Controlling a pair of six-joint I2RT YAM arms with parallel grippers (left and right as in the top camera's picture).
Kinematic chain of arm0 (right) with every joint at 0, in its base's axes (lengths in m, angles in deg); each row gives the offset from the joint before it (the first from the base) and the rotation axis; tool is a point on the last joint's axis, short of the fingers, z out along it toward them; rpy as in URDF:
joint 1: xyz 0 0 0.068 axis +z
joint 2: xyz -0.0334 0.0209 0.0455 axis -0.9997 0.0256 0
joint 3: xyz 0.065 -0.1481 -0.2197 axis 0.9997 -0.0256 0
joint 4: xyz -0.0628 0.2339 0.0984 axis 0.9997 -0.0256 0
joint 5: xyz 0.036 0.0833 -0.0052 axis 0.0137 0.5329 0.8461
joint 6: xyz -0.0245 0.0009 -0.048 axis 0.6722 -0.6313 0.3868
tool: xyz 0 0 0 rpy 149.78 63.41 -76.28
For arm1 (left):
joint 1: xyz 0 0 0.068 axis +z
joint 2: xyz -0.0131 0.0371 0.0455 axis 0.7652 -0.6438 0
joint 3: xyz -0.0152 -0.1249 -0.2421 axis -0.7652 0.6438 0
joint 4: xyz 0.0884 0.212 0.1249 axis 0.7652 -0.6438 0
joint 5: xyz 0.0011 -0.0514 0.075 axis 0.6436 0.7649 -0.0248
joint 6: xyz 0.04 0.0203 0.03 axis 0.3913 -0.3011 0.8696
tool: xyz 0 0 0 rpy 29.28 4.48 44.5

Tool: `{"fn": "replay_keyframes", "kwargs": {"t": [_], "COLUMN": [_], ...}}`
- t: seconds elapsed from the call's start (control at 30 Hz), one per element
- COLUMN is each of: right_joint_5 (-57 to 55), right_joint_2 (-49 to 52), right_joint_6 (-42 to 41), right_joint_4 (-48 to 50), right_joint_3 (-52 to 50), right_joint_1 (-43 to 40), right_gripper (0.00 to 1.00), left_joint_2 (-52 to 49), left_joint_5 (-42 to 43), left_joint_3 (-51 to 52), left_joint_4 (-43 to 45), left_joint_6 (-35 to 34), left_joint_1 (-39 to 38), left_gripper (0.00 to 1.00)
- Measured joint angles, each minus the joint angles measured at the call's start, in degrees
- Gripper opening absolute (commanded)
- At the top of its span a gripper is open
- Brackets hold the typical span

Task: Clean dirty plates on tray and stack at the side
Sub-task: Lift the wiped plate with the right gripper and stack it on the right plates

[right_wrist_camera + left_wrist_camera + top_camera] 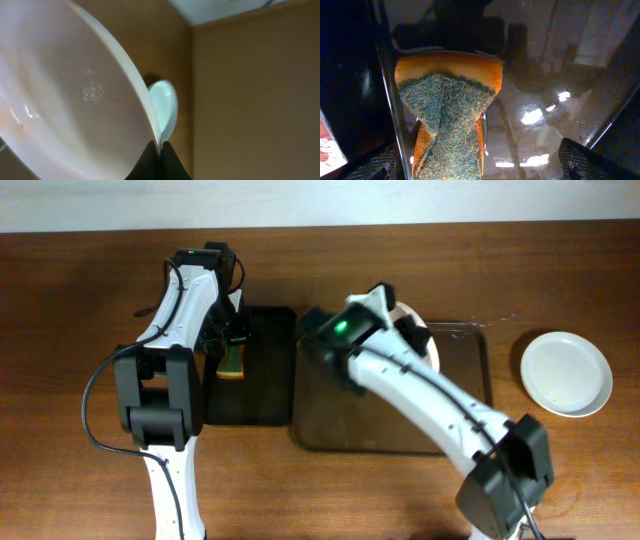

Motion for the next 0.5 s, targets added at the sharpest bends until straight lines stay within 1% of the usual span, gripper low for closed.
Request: {"fn": "replay_keyframes", "kwargs": {"t": [0.07,0.17,0.27,0.33,0.37,0.4,0.43,0.47,0.5], "right_joint_5": [-3.9,-6.2,-6.3,-3.6,-0.5,2.7,6.5,12.3,20.2], "right_joint_2": [0.0,0.0,0.0,0.0,0.0,0.0,0.0,0.0,0.0], "right_joint_6": [-8.3,-14.1,-16.0,-16.6,-17.0,-16.6,-14.0,-8.7,-1.7], "right_joint_4": [-3.2,-3.2,-2.1,-0.7,0.5,2.1,5.4,9.7,13.2], "right_joint_3": [0.1,0.1,0.1,0.1,0.1,0.1,0.1,0.1,0.1], "right_joint_1": [3.5,5.7,4.5,2.2,-0.5,-2.8,-5.8,-9.3,-13.2], "right_gripper": [0.04,0.04,0.04,0.04,0.04,0.04,0.04,0.04,0.04], "left_joint_2": [0.0,0.0,0.0,0.0,0.0,0.0,0.0,0.0,0.0], "left_joint_5": [0.0,0.0,0.0,0.0,0.0,0.0,0.0,0.0,0.0], "left_joint_3": [0.0,0.0,0.0,0.0,0.0,0.0,0.0,0.0,0.0], "left_joint_4": [0.0,0.0,0.0,0.0,0.0,0.0,0.0,0.0,0.0], "left_joint_6": [0.0,0.0,0.0,0.0,0.0,0.0,0.0,0.0,0.0], "left_joint_1": [0.0,0.0,0.0,0.0,0.0,0.0,0.0,0.0,0.0], "left_gripper": [1.0,1.0,1.0,1.0,1.0,1.0,1.0,1.0,1.0]}}
